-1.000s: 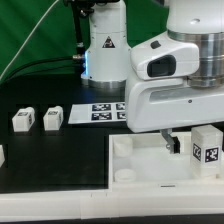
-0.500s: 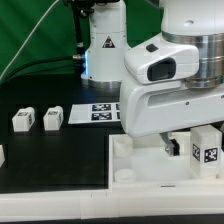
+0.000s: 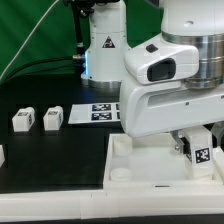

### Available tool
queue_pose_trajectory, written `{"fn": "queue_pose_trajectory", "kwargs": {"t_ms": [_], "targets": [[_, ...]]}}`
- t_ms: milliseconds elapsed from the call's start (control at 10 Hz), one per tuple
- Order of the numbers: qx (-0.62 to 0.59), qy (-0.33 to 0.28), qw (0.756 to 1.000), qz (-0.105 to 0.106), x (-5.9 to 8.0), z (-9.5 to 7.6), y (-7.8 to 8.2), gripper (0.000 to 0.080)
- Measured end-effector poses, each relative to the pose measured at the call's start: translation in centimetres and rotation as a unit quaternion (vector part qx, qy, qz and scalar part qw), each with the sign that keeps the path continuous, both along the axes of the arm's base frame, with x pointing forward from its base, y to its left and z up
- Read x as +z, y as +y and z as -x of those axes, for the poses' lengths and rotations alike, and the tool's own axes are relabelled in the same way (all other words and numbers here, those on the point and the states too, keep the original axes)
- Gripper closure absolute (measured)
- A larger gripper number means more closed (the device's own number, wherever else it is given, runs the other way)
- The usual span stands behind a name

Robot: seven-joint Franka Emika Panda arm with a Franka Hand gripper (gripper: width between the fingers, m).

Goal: Assemble one leg

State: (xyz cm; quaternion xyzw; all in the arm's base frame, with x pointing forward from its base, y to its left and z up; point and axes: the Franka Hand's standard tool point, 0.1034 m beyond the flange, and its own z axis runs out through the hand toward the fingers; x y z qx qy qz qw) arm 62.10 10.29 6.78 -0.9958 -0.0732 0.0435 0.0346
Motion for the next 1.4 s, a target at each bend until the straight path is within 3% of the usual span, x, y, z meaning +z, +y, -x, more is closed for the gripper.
{"fn": "queue_pose_trajectory", "kwargs": {"t_ms": [200,500,800,900,1000,1300,1400], "targets": [[-0.03,0.002,1.0,0.001,0.0,0.0,0.1,0.0509],[-0.184,0.013,0.983,0.014,-0.1,0.1,0.1,0.0508],[-0.369,0.028,0.928,0.029,-0.2,0.3,0.8,0.0507],[-0.445,0.034,0.894,0.036,-0.3,0.4,1.0,0.0507],[-0.478,0.036,0.877,0.039,-0.3,0.4,1.1,0.0507],[-0.636,0.049,0.768,0.051,-0.2,0.4,1.4,0.0507],[-0.646,0.05,0.76,0.052,-0.2,0.3,1.4,0.0507]]}}
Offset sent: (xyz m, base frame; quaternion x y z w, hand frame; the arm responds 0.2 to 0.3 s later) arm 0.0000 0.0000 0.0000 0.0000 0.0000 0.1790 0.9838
